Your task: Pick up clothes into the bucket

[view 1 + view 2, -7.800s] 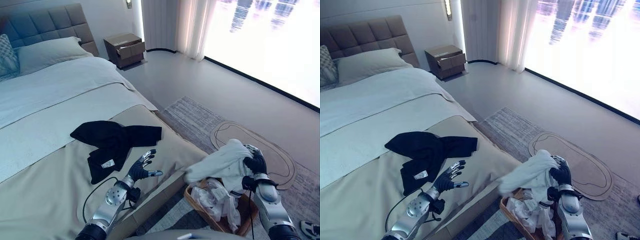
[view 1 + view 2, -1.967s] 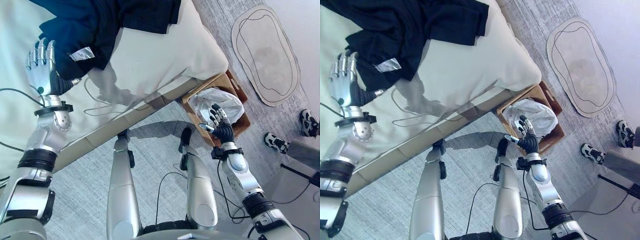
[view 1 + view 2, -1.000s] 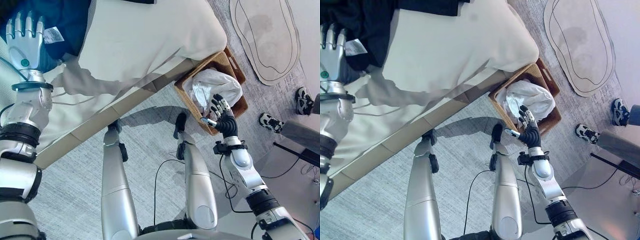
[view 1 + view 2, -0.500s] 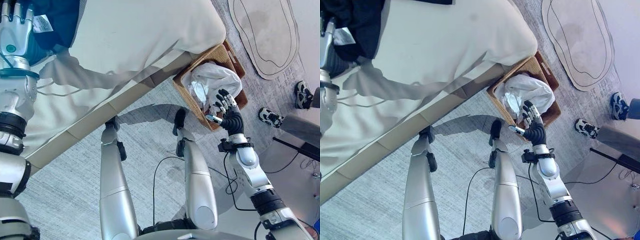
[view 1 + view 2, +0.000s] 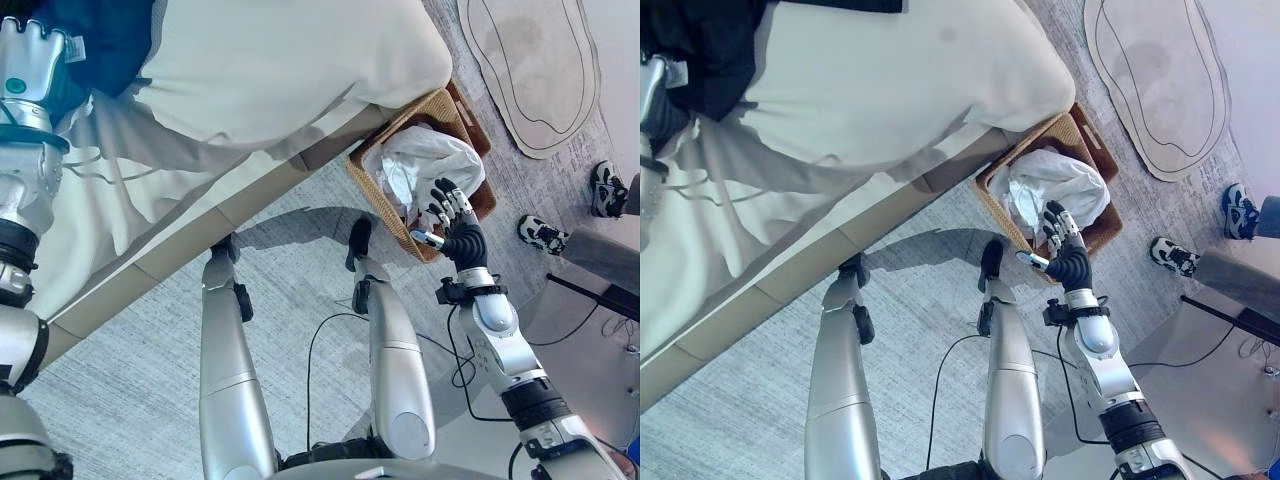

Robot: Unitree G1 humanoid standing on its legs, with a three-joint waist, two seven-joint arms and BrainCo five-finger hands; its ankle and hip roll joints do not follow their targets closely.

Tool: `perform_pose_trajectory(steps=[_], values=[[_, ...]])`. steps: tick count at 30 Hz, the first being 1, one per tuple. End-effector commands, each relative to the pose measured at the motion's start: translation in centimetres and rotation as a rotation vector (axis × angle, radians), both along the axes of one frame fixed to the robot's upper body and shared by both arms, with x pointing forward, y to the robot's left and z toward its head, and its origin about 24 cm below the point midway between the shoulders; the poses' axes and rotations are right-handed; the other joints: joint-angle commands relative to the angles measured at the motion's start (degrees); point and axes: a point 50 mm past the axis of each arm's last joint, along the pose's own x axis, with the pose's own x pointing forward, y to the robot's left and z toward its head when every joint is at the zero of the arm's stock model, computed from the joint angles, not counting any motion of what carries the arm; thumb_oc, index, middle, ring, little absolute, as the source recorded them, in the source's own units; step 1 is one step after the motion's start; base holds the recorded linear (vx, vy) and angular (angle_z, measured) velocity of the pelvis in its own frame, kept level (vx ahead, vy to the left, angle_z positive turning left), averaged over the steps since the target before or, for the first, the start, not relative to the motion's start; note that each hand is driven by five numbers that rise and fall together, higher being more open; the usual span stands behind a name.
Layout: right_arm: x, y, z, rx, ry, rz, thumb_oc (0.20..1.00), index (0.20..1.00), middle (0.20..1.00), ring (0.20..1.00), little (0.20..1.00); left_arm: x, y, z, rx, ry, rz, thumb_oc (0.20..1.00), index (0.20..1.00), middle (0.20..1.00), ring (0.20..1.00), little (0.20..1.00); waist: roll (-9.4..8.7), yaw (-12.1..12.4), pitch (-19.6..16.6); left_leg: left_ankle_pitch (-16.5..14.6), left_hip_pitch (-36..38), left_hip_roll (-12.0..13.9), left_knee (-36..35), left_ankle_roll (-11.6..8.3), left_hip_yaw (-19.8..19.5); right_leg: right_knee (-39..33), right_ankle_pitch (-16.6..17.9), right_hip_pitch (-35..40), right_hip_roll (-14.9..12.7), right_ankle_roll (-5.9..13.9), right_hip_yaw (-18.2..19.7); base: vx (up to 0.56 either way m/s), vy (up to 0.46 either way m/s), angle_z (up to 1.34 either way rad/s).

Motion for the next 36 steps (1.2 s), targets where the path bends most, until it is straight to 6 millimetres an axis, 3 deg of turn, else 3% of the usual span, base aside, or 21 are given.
perform_pose_trajectory(steps=[1,2,3,4,5,6,7,8,9,10,13,15,18,19,26,31,33,36], values=[[-0.5,-1.6,0.3,0.021,-0.037,-0.06,1.0,1.0,1.0,1.0,1.0,-0.1,0.8,-5.3,-0.158,0.136,0.013,0.2,0.2,0.2,0.2,0.2,-0.53,1.65,-0.89,-10.39,3.2,-1.58,7.38,3.4,2.71,-6.63,8.15,0.07,0.28,1.13,-0.26,0.0,0.0,0.0],[-0.5,-1.6,0.3,0.018,-0.035,-0.058,1.0,1.0,1.0,1.0,1.0,-0.2,0.9,-5.5,-0.161,0.137,0.014,0.2,0.2,0.2,0.2,0.2,-0.48,1.5,-0.89,-10.38,3.4,-1.58,7.27,3.39,2.74,-6.7,8.17,0.24,0.29,1.12,-0.25,0.0,0.0,0.0],[-0.5,-1.6,0.1,0.013,-0.027,-0.074,1.0,1.0,1.0,1.0,1.0,-0.3,0.0,-7.5,-0.194,0.154,-0.032,0.2,0.2,0.2,0.2,0.2,-0.14,2.24,-1.0,-10.3,5.22,-1.63,6.28,3.38,2.88,-6.84,7.86,1.55,0.24,1.0,-0.37,0.0,0.0,0.0],[-0.5,-1.6,0.0,0.01,-0.025,-0.072,1.0,1.0,1.0,1.0,1.0,-0.4,0.0,-7.6,-0.196,0.155,-0.03,0.2,0.2,0.2,0.2,0.2,-0.12,2.12,-0.97,-10.28,5.45,-1.62,6.15,3.37,2.92,-6.9,7.87,1.74,0.24,0.99,-0.35,0.02,-0.029,-0.04],[-0.4,-1.6,-0.1,0.01,-0.019,-0.087,1.0,1.0,1.0,1.0,1.0,-0.6,-1.3,-10.1,-0.285,0.175,-0.098,0.2,0.2,0.2,0.2,0.2,0.16,2.96,-1.33,-10.14,7.67,-1.8,5.19,3.34,3.02,-7.08,7.55,3.59,0.27,0.83,-0.48,0.02,-0.035,-0.02],[-0.4,-1.6,-0.1,0.007,-0.02,-0.091,1.0,1.0,1.0,1.0,1.0,-0.7,-1.7,-10.9,-0.322,0.173,-0.122,0.2,0.2,0.2,0.2,0.2,0.28,3.18,-1.43,-10.09,8.63,-1.8,4.82,3.33,3.08,-7.17,7.36,4.53,0.2,0.76,-0.6,-0.05,-0.048,-0.01],[-0.4,-1.7,-0.2,0.0,-0.018,-0.1,1.0,1.0,1.0,1.0,1.0,-0.9,-2.7,-11.9,-0.371,0.17,-0.172,0.2,0.2,0.2,0.2,0.2,0.31,3.34,-1.44,-8.05,9.45,-2.29,3.8,3.64,3.59,-7.86,8.61,5.38,-0.39,0.09,-1.02,0.01,-0.032,0.01],[-0.5,-1.7,-0.2,-0.003,-0.016,-0.098,1.0,1.0,1.0,1.0,1.0,-1.0,-2.7,-12.0,-0.373,0.172,-0.169,0.2,0.2,0.2,0.2,0.2,0.58,3.41,-1.74,-9.72,10.38,-1.98,3.69,3.26,3.12,-7.6,7.26,6.05,0.06,0.67,-0.72,-0.05,-0.036,0.01],[-0.5,-1.9,-0.3,-0.008,-0.011,-0.118,1.0,1.0,1.0,1.0,1.0,-1.6,-3.9,-13.4,-0.437,0.174,-0.235,0.2,0.2,0.2,0.2,0.2,0.82,4.01,-1.8,-7.71,12.19,-2.58,2.19,3.56,3.54,-8.36,8.47,7.76,-0.76,-0.01,-1.26,0.04,-0.041,0.01],[-0.5,-2.1,-0.4,-0.008,-0.006,-0.13,1.0,1.0,1.0,1.0,1.0,-2.0,-4.7,-14.2,-0.482,0.17,-0.276,0.2,0.2,0.2,0.2,0.2,1.09,4.55,-2.1,-7.59,13.59,-2.7,1.4,3.53,3.48,-8.55,8.28,9.09,-0.77,-0.07,-1.49,-0.04,-0.035,0.07],[-0.4,-2.2,-0.6,-0.026,0.005,-0.144,1.0,1.0,1.0,1.0,1.0,-2.6,-6.1,-15.7,-0.525,0.196,-0.332,0.2,0.2,0.2,0.2,0.2,1.47,5.32,-2.72,-7.28,17.13,-2.78,-0.52,3.37,3.32,-9.22,7.9,12.31,-0.83,-0.22,-1.83,0.05,-0.05,0.11],[-0.4,-2.5,-0.8,-0.049,0.017,-0.158,1.0,1.0,1.0,1.0,1.0,-3.4,-8.6,-17.0,-0.621,0.215,-0.45,0.2,0.2,0.2,0.2,0.2,2.12,6.71,-3.59,-6.74,22.21,-3.03,-3.19,3.17,2.95,-9.9,7.18,17.02,-0.95,-0.47,-2.44,0.09,-0.076,0.07],[-0.4,-2.5,-0.8,-0.063,0.019,-0.157,1.0,1.0,1.0,1.0,1.0,-3.9,-9.7,-17.7,-0.66,0.235,-0.504,0.2,0.2,0.2,0.2,0.2,2.36,7.32,-3.96,-6.37,25.37,-3.16,-4.82,2.98,2.79,-10.77,6.74,20.18,-0.93,-0.66,-2.9,0.06,-0.074,0.12],[-0.2,-2.4,-1.1,-0.07,0.032,-0.16,1.0,1.0,1.0,1.0,1.0,-4.2,-11.5,-18.1,-0.718,0.259,-0.596,0.2,0.2,0.2,0.2,0.2,2.69,8.05,-4.97,-5.75,28.63,-3.01,-7.11,2.71,2.49,-11.8,6.37,23.28,-0.8,-0.81,-3.59,0.07,-0.095,0.16],[0.1,-1.9,-2.1,-0.086,0.081,-0.139,1.0,1.0,1.0,1.0,1.0,-5.6,-14.8,-18.0,-0.822,0.327,-0.801,0.2,0.2,0.2,0.2,0.2,3.39,9.33,-8.01,-3.71,35.17,-2.49,-12.21,2.23,1.61,-14.7,6.12,29.84,0.19,-1.09,-5.24,0.05,-0.079,0.15],[0.5,-1.6,-3.3,-0.244,0.139,-0.133,1.0,1.0,1.0,1.0,1.0,-7.2,-17.2,-16.8,-0.947,0.352,-1.01,0.2,0.2,0.2,0.2,0.2,4.19,10.55,-11.26,-2.57,39.69,-1.87,-15.85,1.92,1.1,-16.67,5.53,34.02,1.17,-1.25,-6.21,0.07,-0.064,0.03],[1.2,-1.4,-3.6,-0.394,0.156,-0.121,1.0,1.0,1.0,1.0,1.0,-8.5,-18.6,-14.4,-0.969,0.342,-1.193,0.2,0.2,0.2,0.2,0.2,4.74,11.37,-12.9,-2.47,42.65,-1.2,-17.72,1.63,0.89,-17.31,4.88,36.66,1.87,-1.27,-6.7,0.11,-0.074,0.09],[1.6,-1.0,-3.8,-0.471,0.163,-0.103,1.0,1.0,1.0,1.0,1.0,-9.2,-19.4,-13.1,-0.981,0.347,-1.291,0.2,0.2,0.2,0.2,0.2,4.84,11.46,-14.1,-1.73,44.03,-1.11,-19.09,1.57,0.93,-18.02,5.01,37.83,2.24,-1.29,-7.0,0.06,-0.029,0.05]])
